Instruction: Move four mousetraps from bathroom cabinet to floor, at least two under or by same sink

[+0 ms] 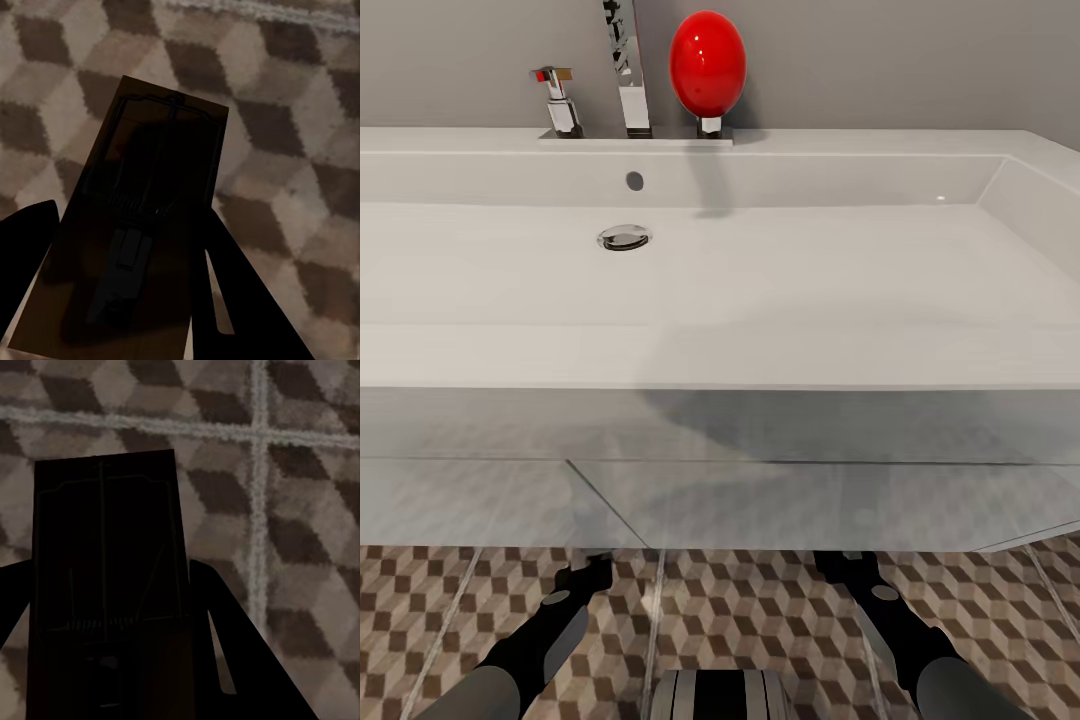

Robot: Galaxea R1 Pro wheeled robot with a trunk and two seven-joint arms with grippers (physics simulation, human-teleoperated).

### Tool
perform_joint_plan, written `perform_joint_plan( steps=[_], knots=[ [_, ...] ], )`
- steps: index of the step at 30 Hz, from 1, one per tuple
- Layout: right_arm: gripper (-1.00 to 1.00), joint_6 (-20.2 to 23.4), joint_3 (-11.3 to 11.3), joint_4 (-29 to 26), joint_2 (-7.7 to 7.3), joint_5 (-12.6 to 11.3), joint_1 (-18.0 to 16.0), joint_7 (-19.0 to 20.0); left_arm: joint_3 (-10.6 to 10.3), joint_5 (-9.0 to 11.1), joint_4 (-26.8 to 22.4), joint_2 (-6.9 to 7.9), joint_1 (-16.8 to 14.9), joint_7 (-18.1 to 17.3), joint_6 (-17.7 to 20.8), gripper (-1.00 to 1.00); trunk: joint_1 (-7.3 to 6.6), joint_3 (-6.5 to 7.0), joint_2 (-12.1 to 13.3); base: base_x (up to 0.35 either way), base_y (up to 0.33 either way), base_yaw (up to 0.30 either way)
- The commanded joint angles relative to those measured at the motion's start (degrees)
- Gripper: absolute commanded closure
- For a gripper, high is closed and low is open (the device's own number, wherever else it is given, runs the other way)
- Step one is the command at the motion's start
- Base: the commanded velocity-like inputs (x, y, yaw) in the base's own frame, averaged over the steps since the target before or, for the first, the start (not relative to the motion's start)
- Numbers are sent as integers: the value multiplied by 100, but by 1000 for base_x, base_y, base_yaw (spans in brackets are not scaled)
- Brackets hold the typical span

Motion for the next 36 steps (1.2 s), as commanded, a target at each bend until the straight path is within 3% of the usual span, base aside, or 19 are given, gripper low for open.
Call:
perform_joint_plan(
  steps=[1,20,29,36],
  knots=[
    [100,1,15,5,-3,-2,-2,-5,-49,49,-5,7,-2,42,-4,100,-1,-3,-1,0,0,0],
    [100,-12,6,6,-4,-10,-1,12,-49,36,-5,-64,-2,50,0,100,-1,-3,-1,0,0,0],
    [100,-17,6,10,-4,-11,6,13,-49,32,-5,-64,-2,50,5,100,22,-203,-13,0,0,0],
    [100,-32,11,108,-4,-6,13,13,-49,32,-5,-64,-2,52,-20,100,22,-203,-13,0,0,0]
  ],
)
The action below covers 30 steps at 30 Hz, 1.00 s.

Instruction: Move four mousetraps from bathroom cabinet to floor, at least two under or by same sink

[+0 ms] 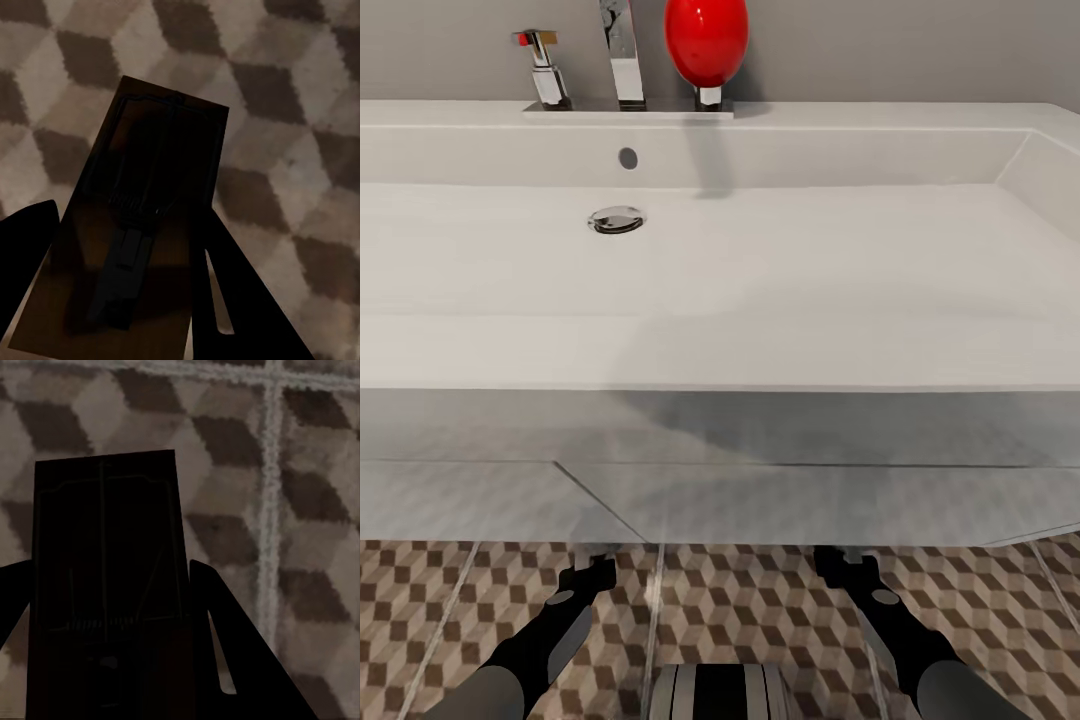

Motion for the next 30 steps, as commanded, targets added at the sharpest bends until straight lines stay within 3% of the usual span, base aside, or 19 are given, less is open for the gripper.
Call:
perform_joint_plan(
  steps=[1,20,30],
  knots=[
    [100,-20,13,9,-4,0,-3,3,-49,50,-5,7,-2,44,-12,100,-1,-3,-1,0,0,0],
    [100,-257,10,83,-9,18,-1,3,-40,58,-111,7,-2,42,-18,100,4,-48,-4,0,0,0],
    [100,-257,10,79,-11,34,-2,3,-40,59,-129,7,-2,49,-25,100,30,-269,-17,0,0,0]
  ],
)
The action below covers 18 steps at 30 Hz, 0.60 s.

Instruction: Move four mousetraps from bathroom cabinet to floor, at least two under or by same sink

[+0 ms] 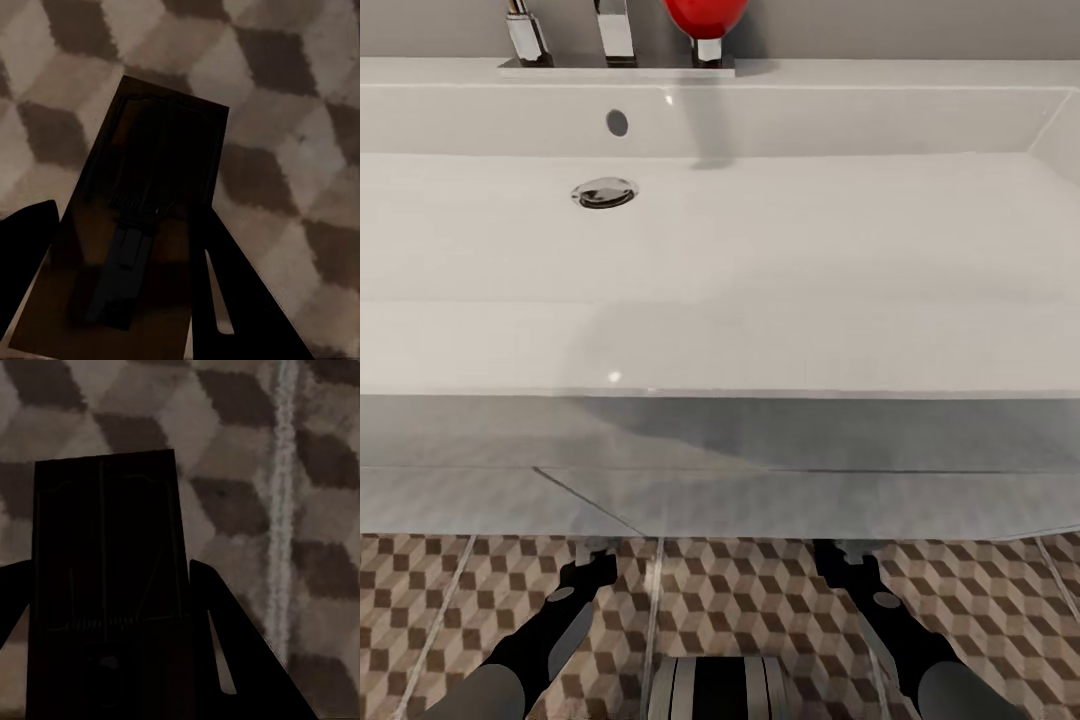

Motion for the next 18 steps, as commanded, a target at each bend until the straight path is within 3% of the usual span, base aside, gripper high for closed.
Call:
perform_joint_plan(
  steps=[1,4,18],
  knots=[
    [100,-17,14,4,-3,1,-3,4,-49,49,-7,7,-2,42,-10,100,1,-26,-3,0,0,0],
    [100,-17,14,4,-3,-2,-4,4,-49,50,-39,7,-2,47,-22,100,9,-92,-7,0,0,0],
    [100,-17,14,4,-3,30,-3,1,-49,58,-91,-2,-2,43,-19,100,9,-92,-7,0,0,0]
  ],
)
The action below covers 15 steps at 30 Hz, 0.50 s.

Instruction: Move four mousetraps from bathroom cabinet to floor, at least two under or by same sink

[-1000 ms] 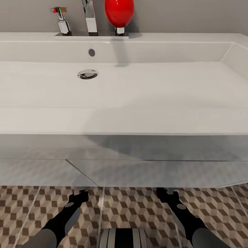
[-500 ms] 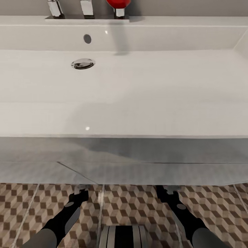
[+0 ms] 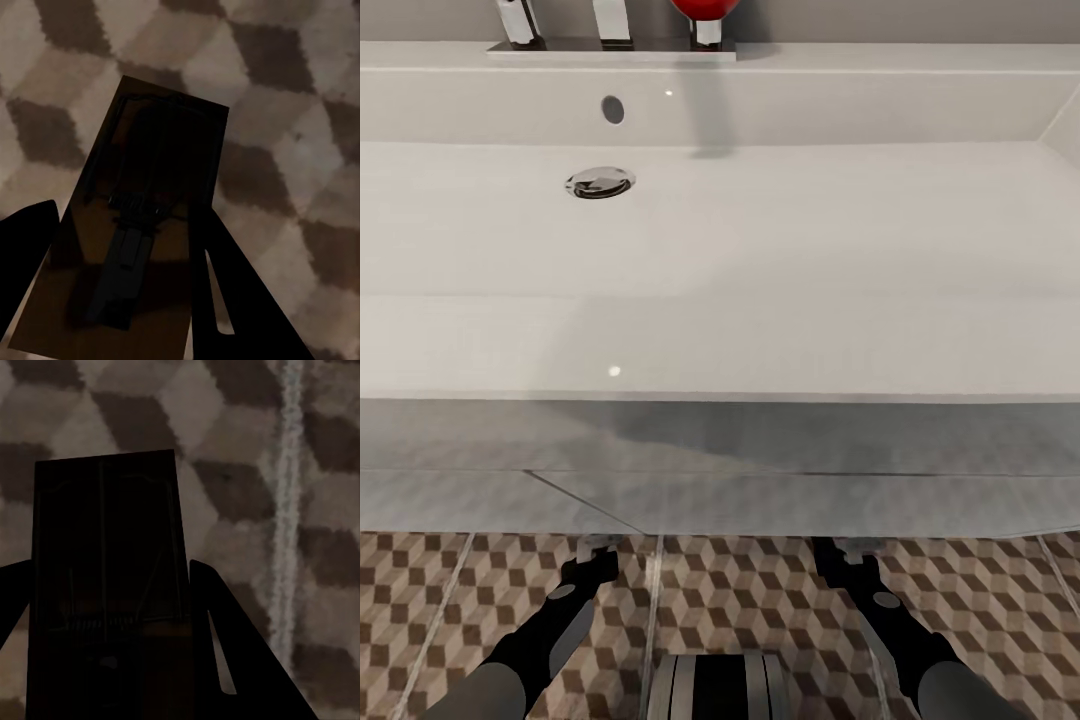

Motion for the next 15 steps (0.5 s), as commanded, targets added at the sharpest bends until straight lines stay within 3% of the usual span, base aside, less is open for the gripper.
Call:
perform_joint_plan(
  steps=[1,15],
  knots=[
    [100,-16,14,4,-3,4,-1,5,-48,49,-4,7,-2,43,-8,100,-1,-3,-1,0,0,0],
    [100,-263,-18,-1,-17,-10,-4,5,-42,43,-195,28,-2,34,2,100,-1,-3,-1,0,0,0]
  ],
)
